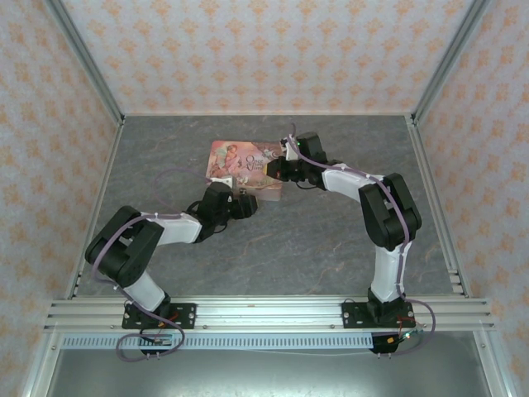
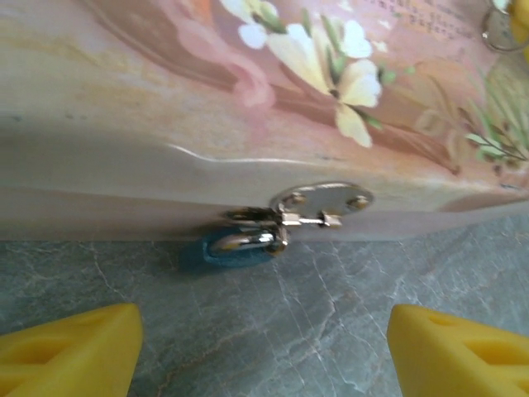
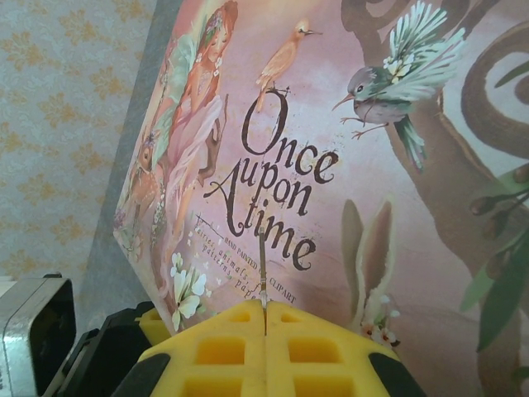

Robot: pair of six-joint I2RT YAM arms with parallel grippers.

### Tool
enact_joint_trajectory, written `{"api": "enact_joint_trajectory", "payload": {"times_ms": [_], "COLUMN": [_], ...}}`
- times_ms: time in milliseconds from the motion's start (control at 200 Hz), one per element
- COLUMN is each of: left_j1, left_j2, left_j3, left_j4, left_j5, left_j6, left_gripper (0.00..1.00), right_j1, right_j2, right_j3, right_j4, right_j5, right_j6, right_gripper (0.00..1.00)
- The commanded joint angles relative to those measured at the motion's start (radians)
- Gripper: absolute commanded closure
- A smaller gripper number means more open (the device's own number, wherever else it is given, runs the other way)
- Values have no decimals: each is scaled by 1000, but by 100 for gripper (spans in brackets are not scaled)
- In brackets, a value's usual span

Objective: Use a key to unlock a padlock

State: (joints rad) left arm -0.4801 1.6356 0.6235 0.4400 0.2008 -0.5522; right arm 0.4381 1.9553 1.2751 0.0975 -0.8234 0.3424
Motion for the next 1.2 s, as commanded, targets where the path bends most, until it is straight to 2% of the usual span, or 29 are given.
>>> {"api": "enact_joint_trajectory", "payload": {"times_ms": [0,686,1061,1196], "left_j1": [-7,-9,-17,-20], "left_j2": [27,110,146,155], "left_j3": [-6,76,111,115], "left_j4": [75,40,26,28], "left_j5": [-49,-66,-82,-84], "left_j6": [-2,152,178,178], "left_gripper": [24,37,42,47], "right_j1": [5,4,5,5], "right_j2": [2,8,9,9], "right_j3": [-28,-27,-25,-28], "right_j4": [-26,-41,-40,-40], "right_j5": [18,21,21,24], "right_j6": [-26,-31,-29,-29], "right_gripper": [100,100,100,100]}}
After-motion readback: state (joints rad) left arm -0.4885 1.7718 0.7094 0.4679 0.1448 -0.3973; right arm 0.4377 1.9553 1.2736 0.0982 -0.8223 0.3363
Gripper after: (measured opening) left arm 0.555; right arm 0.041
